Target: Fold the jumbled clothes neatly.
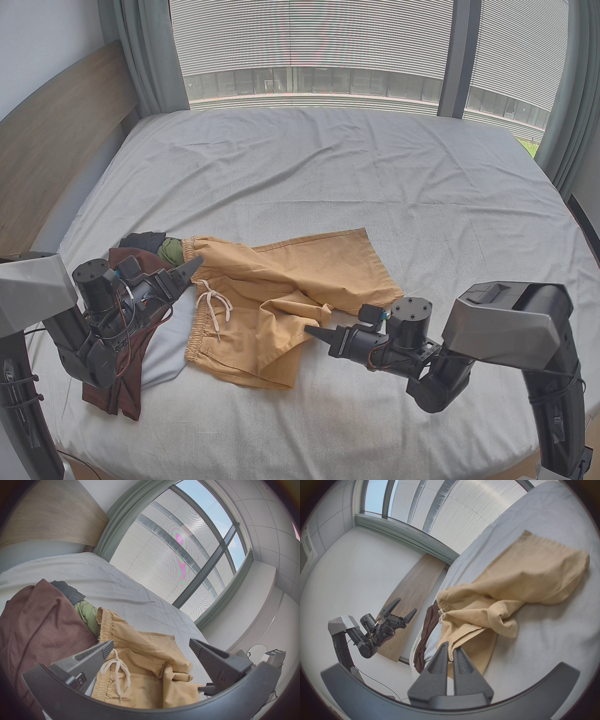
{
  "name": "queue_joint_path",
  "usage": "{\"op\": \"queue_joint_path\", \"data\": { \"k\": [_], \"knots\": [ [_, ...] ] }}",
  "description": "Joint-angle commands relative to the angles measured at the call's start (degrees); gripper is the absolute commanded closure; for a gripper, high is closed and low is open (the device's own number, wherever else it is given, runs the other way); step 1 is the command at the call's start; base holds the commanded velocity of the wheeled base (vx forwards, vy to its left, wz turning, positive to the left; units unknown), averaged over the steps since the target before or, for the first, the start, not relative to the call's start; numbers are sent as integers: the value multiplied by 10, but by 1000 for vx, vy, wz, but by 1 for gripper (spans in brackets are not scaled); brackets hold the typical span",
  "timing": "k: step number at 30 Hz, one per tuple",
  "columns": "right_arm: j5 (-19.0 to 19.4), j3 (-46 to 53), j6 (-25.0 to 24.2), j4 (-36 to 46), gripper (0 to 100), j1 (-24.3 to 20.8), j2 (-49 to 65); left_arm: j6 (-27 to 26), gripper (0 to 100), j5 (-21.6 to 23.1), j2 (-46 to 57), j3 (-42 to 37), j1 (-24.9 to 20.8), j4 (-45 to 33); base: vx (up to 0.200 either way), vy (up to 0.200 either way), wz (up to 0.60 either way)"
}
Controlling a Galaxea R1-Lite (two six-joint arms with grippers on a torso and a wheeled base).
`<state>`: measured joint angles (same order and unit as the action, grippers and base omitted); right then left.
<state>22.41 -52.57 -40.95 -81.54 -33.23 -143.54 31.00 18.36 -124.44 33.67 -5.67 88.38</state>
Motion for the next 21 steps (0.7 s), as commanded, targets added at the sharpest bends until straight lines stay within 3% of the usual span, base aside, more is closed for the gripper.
{"op": "queue_joint_path", "data": {
  "k": [1, 8, 21],
  "knots": [
    [-1, 69, 30, 2, 100, 36, 97, 0, 0, 0, 2, 0, 0, 0, 0, 0, 0],
    [-1, 112, 49, 2, 100, 89, 145, 0, 0, 0, 3, -1, 0, 0, 0, 0, 0],
    [-1, 93, 62, 45, 100, 166, 174, -1, 0, 0, 3, -2, 0, 0, 0, 0, 0]
  ]
}}
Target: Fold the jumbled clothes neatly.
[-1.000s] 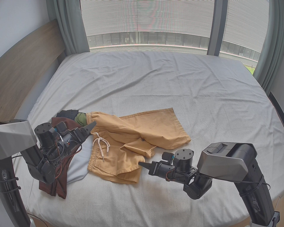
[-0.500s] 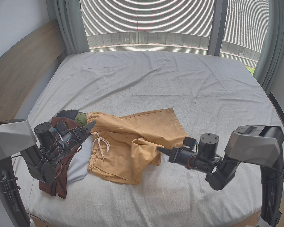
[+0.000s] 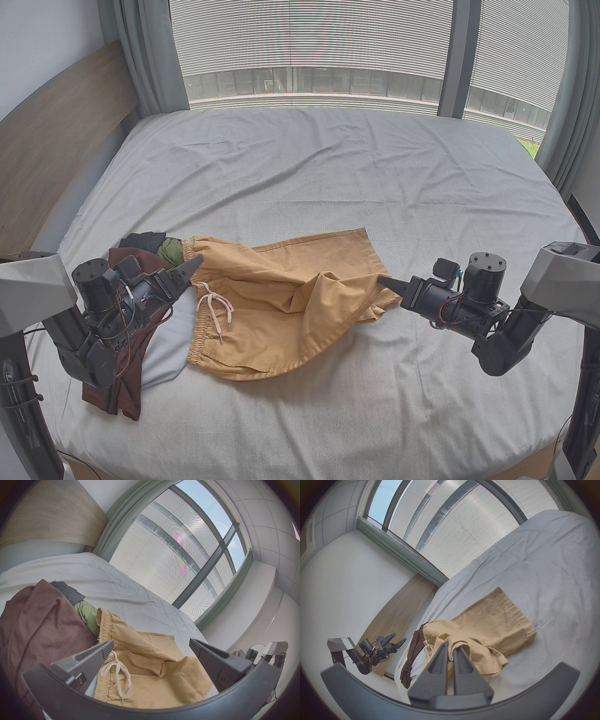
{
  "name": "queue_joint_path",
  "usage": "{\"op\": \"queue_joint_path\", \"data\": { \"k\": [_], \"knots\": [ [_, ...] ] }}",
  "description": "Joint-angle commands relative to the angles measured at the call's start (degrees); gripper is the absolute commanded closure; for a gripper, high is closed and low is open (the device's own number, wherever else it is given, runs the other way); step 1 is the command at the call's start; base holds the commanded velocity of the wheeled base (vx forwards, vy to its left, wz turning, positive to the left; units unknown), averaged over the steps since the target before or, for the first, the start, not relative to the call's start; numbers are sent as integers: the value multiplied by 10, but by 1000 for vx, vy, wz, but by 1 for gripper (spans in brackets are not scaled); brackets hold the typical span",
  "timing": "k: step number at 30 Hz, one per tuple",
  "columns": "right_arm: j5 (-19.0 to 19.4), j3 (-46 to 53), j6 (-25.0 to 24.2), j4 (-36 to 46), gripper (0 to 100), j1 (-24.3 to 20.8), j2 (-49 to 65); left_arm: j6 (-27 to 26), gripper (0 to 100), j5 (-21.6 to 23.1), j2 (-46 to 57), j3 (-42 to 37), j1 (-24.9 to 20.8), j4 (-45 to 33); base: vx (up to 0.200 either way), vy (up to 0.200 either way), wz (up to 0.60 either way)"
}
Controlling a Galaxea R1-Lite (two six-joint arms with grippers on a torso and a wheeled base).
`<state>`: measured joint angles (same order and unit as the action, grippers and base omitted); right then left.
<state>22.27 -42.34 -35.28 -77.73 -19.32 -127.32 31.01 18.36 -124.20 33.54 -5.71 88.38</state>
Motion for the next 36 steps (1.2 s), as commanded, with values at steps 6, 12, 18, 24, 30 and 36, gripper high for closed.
{"op": "queue_joint_path", "data": {
  "k": [6, 12, 18, 24, 30, 36],
  "knots": [
    [1, -1, 11, 19, 100, 46, 30, -1, 0, 0, -1, -1, -1, 0, 0, 0, 0],
    [1, 53, 57, 19, 100, 38, 43, -1, 0, 0, -1, -5, -1, 0, 0, 0, 0],
    [1, 126, 96, 19, 100, 36, 30, -1, 0, 0, -3, -6, -1, 0, 0, 0, 0],
    [1, 176, 117, 18, 100, 37, 5, -1, 0, 0, -3, -6, -1, 0, 0, 0, 0],
    [-15, 196, 119, 12, 100, 39, -37, -2, 0, 1, -4, -8, -1, 0, 0, 0, 0],
    [-35, 207, 119, -12, 100, 32, -96, -2, 0, 0, -5, -8, 0, 0, 0, 0, 0]
  ]
}}
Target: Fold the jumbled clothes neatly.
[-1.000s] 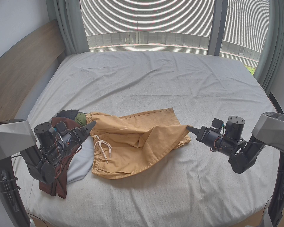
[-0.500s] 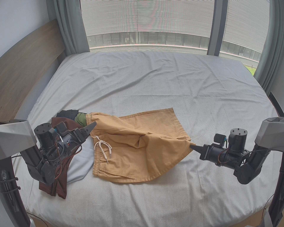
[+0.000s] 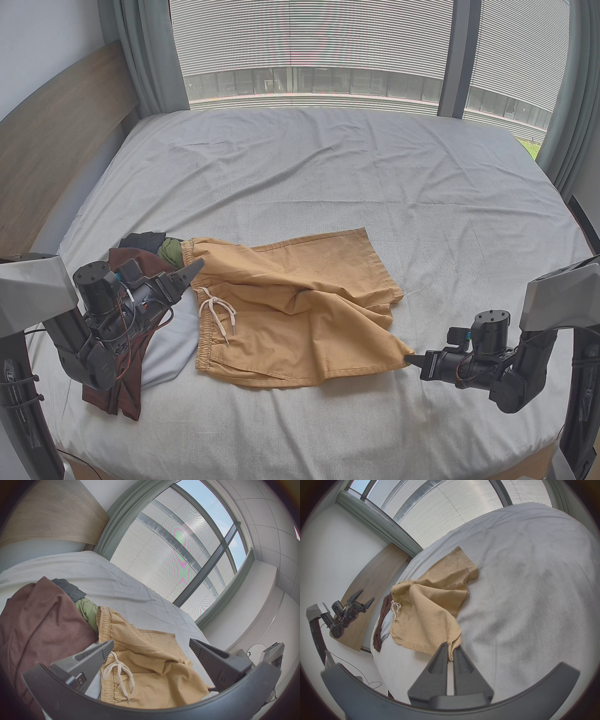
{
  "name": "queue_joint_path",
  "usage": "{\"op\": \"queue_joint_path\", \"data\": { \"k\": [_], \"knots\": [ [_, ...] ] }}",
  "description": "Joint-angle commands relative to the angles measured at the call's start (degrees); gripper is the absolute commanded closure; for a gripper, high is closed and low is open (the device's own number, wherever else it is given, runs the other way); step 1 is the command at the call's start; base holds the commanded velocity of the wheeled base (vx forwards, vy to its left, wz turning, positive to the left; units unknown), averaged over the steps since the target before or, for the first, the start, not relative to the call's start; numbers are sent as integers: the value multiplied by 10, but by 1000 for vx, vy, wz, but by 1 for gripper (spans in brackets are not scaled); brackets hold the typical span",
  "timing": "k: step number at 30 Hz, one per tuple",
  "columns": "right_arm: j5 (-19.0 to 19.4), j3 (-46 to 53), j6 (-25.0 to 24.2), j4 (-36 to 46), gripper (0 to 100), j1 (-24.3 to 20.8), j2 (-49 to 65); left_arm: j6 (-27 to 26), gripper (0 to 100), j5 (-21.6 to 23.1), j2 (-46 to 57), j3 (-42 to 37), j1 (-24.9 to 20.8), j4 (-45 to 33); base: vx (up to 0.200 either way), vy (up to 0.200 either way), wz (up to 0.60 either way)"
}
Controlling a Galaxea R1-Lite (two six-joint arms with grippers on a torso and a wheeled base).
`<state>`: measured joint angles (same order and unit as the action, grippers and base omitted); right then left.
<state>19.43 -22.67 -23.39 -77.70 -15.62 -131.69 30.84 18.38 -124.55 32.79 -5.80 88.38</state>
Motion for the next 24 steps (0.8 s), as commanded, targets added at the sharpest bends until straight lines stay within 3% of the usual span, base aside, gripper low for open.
{"op": "queue_joint_path", "data": {
  "k": [1, 15, 16, 24],
  "knots": [
    [-6, 16, 0, -20, 100, -8, -59, 0, 0, 0, -1, 0, 1, 0, 0, 0, 0],
    [-6, 33, 1, -104, 100, -26, -117, -2, 0, 0, -2, -7, 1, 0, 0, 0, 0],
    [-6, 33, 0, -105, 0, -26, -113, -2, 0, 1, -2, -8, 0, 0, 0, 0, 0],
    [-19, 41, -2, -105, 0, -1, -45, -3, 0, 26, 1, -79, -5, -1, 0, 0, 0]
  ]
}}
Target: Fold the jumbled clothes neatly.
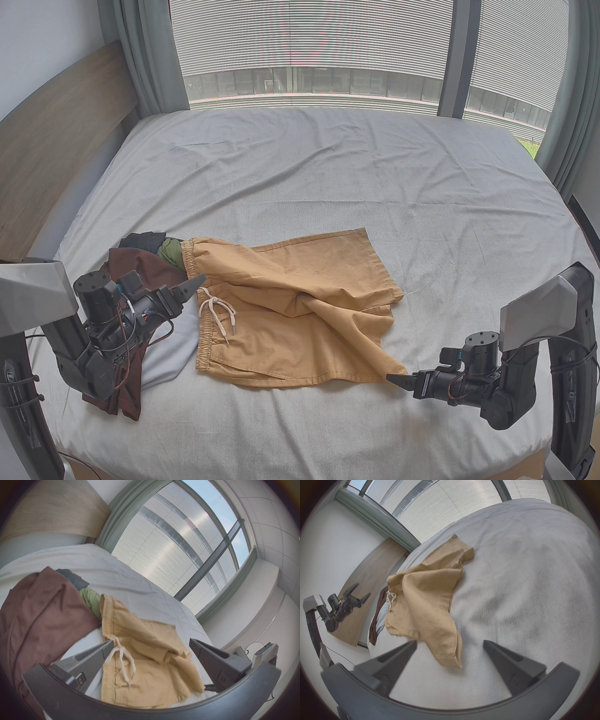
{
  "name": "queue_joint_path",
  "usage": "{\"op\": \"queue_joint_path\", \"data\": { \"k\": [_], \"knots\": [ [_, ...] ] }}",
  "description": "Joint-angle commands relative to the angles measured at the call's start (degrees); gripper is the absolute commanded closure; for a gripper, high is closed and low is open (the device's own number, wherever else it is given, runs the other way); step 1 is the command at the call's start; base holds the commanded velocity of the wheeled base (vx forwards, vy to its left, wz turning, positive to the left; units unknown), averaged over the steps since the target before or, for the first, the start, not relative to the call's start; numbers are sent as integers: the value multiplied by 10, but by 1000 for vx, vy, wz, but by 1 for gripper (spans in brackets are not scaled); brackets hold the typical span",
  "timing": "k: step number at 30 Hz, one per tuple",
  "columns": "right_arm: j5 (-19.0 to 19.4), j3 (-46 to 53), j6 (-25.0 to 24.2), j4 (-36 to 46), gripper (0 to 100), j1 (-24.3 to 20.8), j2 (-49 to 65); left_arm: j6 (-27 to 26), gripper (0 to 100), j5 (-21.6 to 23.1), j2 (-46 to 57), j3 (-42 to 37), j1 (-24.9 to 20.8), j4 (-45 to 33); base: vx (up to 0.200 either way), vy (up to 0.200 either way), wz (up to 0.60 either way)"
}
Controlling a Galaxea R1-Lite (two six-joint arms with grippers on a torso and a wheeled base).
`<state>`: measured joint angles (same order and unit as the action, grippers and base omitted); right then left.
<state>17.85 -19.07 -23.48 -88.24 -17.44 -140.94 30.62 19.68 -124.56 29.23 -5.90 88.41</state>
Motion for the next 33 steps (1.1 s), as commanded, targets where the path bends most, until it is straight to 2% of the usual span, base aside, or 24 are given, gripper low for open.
{"op": "queue_joint_path", "data": {
  "k": [1, 5, 11, 15, 18, 29, 33],
  "knots": [
    [-3, 5, -1, 0, 0, 22, 58, -3, 0, 13, 0, -54, -6, -1, 0, 0, 0],
    [-2, -19, -2, 1, 0, 37, 88, -25, 0, 23, -8, -96, -8, -1, 0, 0, 0],
    [-1, -86, -5, 10, 0, 39, 91, -58, 0, 28, -43, -106, -5, 0, 0, 0, 0],
    [-1, -121, -5, 31, 0, 38, 91, -60, 0, 27, -59, -105, -3, -1, 0, 0, 0],
    [0, -179, -7, 95, 0, 39, 87, -61, 0, 26, -69, -102, -3, -1, 0, 0, 0],
    [-3, -273, -18, 141, 0, 45, 20, -62, 0, 25, -75, -101, -2, 0, 0, 0, 0],
    [-3, -283, -38, 142, 0, 44, 17, -62, 0, 25, -78, -102, -1, 0, 0, 0, 0]
  ]
}}
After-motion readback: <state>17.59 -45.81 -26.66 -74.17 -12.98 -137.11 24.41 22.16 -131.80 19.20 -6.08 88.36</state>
